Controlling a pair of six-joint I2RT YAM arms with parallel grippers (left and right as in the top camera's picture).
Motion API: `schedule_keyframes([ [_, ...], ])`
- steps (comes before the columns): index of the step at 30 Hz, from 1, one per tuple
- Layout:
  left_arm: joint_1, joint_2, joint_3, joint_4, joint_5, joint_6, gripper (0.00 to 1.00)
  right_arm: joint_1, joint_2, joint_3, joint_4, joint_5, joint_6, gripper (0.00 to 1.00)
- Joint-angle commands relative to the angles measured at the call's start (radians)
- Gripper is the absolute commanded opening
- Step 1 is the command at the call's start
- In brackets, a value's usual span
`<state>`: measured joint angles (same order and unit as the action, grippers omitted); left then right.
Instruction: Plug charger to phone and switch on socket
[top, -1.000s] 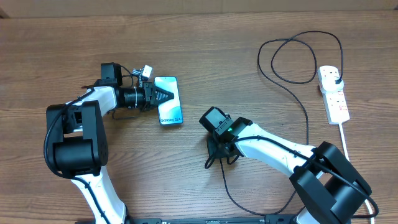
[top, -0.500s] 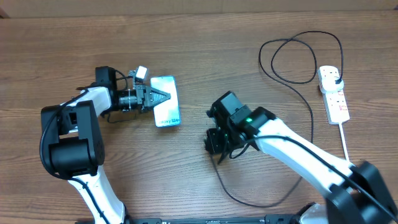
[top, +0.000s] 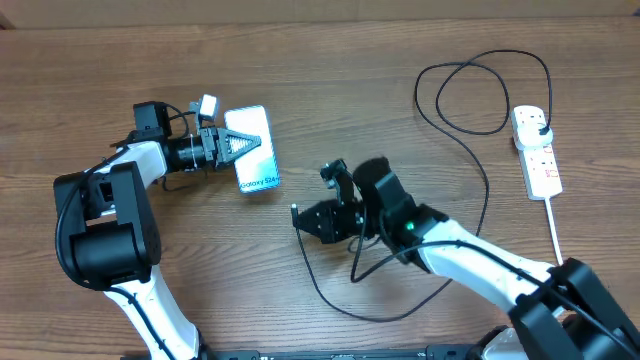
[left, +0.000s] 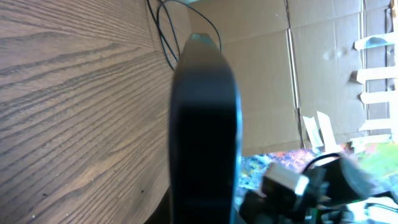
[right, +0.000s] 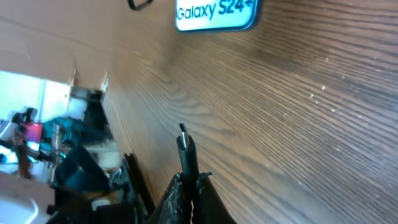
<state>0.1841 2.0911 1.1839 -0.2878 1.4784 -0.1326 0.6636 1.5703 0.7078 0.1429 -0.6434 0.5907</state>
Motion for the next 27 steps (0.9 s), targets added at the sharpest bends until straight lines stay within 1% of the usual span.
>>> schedule_keyframes([
  [1,-0.004,-0.032,0.001,0.005,0.075,-0.029,0.04,0.003,0.036,-0.077,0.117,-0.025,0.108,0.04],
  [6,-0.021,-0.032,0.001,0.009,0.101,-0.028,0.04,0.003,0.167,-0.091,0.320,-0.161,0.165,0.04],
  [8,-0.029,-0.032,0.001,0.013,0.101,-0.029,0.04,0.003,0.217,-0.091,0.406,-0.188,0.173,0.04],
  [11,-0.044,-0.032,0.001,0.017,0.102,-0.028,0.04,-0.006,0.246,-0.090,0.508,-0.186,0.183,0.04],
  [21,-0.094,-0.032,0.001,0.039,0.101,-0.034,0.04,-0.027,0.248,-0.090,0.542,-0.177,0.164,0.04],
  [25,-0.113,-0.032,0.001,0.039,0.102,-0.076,0.04,-0.043,0.248,-0.090,0.542,-0.176,0.164,0.04],
  [27,-0.122,-0.032,0.001,0.038,0.101,-0.079,0.04,-0.051,0.248,-0.090,0.541,-0.168,0.164,0.04],
])
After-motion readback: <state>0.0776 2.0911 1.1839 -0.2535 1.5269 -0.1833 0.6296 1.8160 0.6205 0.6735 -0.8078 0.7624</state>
